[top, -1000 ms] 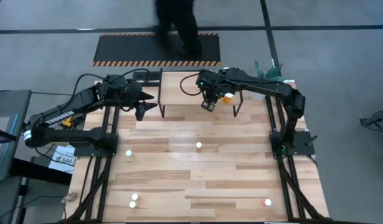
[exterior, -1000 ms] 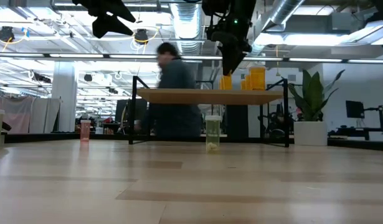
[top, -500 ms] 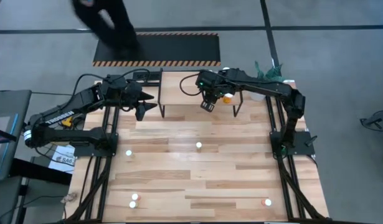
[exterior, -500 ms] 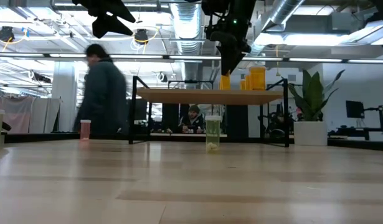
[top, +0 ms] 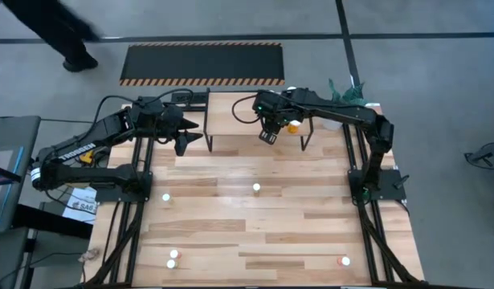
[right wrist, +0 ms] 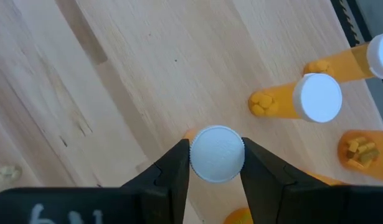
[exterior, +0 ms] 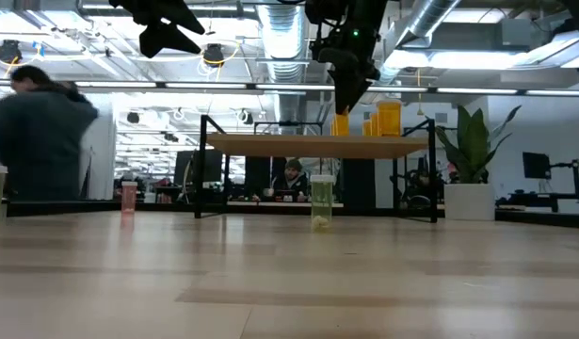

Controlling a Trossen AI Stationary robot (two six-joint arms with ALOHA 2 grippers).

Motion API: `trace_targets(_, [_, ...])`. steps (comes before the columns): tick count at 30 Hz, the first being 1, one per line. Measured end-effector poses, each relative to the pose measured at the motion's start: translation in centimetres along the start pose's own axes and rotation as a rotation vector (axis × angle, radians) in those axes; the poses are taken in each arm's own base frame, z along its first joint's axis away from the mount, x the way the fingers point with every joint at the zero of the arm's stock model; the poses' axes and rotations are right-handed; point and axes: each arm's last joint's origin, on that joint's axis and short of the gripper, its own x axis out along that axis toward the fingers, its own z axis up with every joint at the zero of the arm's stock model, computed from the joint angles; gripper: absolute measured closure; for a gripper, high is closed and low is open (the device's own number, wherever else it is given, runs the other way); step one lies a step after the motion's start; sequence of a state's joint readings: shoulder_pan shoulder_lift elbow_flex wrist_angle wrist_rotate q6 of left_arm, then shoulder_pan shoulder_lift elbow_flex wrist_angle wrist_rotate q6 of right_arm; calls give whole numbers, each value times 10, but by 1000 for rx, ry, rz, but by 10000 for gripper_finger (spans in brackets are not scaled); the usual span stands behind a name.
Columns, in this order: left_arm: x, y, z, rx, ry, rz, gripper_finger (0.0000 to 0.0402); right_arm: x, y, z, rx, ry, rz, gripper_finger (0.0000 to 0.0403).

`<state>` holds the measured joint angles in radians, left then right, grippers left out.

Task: Pick and place medicine bottles onto shelf by color
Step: Put the small orange pill bottle on the shelf aligned with the other small orange pill bottles, then put the top left yellow pill bottle to the top on the shelf

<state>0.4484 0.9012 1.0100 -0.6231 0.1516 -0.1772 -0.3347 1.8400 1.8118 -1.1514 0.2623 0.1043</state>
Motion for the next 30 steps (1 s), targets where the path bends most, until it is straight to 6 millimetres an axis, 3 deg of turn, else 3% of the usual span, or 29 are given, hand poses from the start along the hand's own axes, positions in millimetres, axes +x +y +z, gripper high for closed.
trace_targets(22, [0, 0, 0, 9, 1, 0, 196, 0, -1, 1, -3, -5, -1, 183])
trace_targets(30, [0, 0, 0, 9, 0, 0, 196, -13, -10, 1, 1, -33, -6, 174])
